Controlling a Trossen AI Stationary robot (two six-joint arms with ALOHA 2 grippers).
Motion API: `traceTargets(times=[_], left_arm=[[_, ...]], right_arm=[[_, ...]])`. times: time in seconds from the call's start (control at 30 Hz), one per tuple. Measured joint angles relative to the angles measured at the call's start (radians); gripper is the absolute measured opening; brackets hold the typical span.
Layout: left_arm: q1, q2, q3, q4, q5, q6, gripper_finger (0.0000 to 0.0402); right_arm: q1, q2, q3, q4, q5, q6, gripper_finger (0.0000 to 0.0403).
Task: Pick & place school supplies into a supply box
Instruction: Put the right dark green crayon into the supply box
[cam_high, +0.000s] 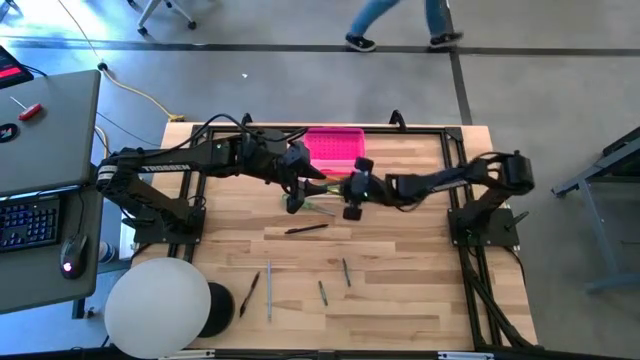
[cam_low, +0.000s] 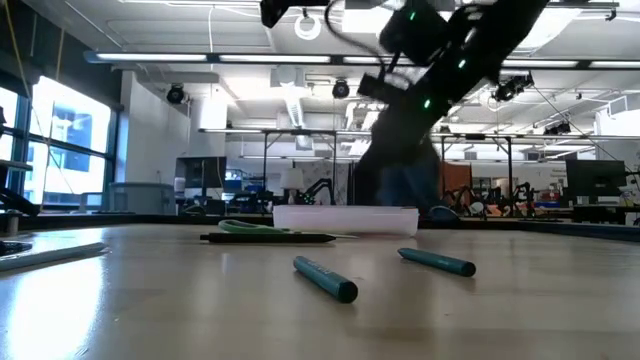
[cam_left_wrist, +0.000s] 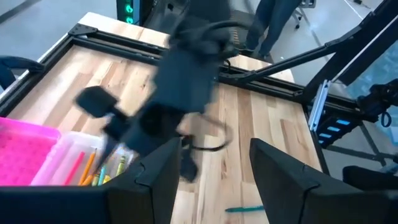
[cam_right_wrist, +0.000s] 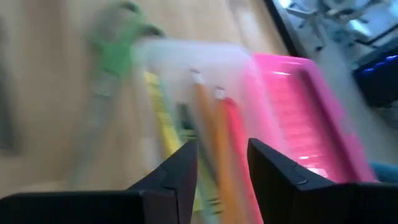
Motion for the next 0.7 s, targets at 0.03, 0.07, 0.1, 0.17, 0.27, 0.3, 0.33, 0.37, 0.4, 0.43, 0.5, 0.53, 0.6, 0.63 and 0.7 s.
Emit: traceTargets(times=[0.03, 0.07, 0.1, 0.17, 0.27, 0.3, 0.33, 0.37, 0.4, 0.43, 0.5, 0.53, 0.6, 0.63, 0.7], left_arm=[[0.0, 0.0, 0.0, 0.0, 0.0, -0.004, 0.0223], [0.0, 0.0, 0.0, 0.0, 0.0, -0.005, 0.0223], [0.0, 0.0, 0.0, 0.0, 0.0, -0.005, 0.0223], [0.0, 0.0, 0.0, 0.0, 0.0, -0.005, 0.0223], [0.0, 0.0, 0.0, 0.0, -0.002, -0.008, 0.0223], [0.0, 0.0, 0.0, 0.0, -0.008, -0.008, 0.0223], [0.0, 0.0, 0.0, 0.0, -0.018, -0.008, 0.0223], [0.0, 0.0, 0.0, 0.0, -0.023, -0.008, 0.0223], [0.0, 0.0, 0.0, 0.001, -0.03, -0.008, 0.0223], [0.0, 0.0, 0.0, 0.004, -0.036, -0.008, 0.0223], [0.0, 0.0, 0.0, 0.006, -0.043, -0.013, 0.0223], [0.0, 0.0, 0.0, 0.006, -0.045, -0.022, 0.0223], [0.0, 0.0, 0.0, 0.007, -0.05, -0.04, 0.0223], [0.0, 0.0, 0.0, 0.007, -0.05, -0.047, 0.0223], [0.0, 0.0, 0.0, 0.008, -0.051, -0.057, 0.0223]], right_arm=[[0.027, -0.02, 0.001, -0.028, -0.015, 0.06, 0.012], [0.056, -0.039, 0.002, -0.052, -0.03, 0.127, 0.012], [0.088, -0.056, 0.002, -0.078, -0.051, 0.196, 0.012], [0.161, -0.076, 0.004, -0.134, -0.063, 0.316, 0.0118], [0.289, -0.07, 0.003, -0.184, -0.026, 0.53, 0.0113], [0.334, -0.059, 0.003, -0.182, -0.006, 0.599, 0.0111], [0.383, -0.049, 0.003, -0.174, 0.029, 0.662, 0.0108], [0.431, -0.036, 0.003, -0.167, 0.077, 0.717, 0.0105], [0.476, -0.019, 0.003, -0.161, 0.134, 0.767, 0.0102], [0.518, -0.005, 0.003, -0.16, 0.18, 0.814, 0.0099], [0.583, 0.022, 0.003, -0.151, 0.227, 0.928, 0.0093], [0.606, 0.032, 0.002, -0.14, 0.232, 0.984, 0.009], [0.641, 0.058, 0.002, -0.099, 0.233, 1.065, 0.0088], [0.655, 0.073, 0.002, -0.078, 0.238, 1.082, 0.0087], [0.674, 0.112, 0.002, -0.029, 0.242, 1.089, 0.0087]])
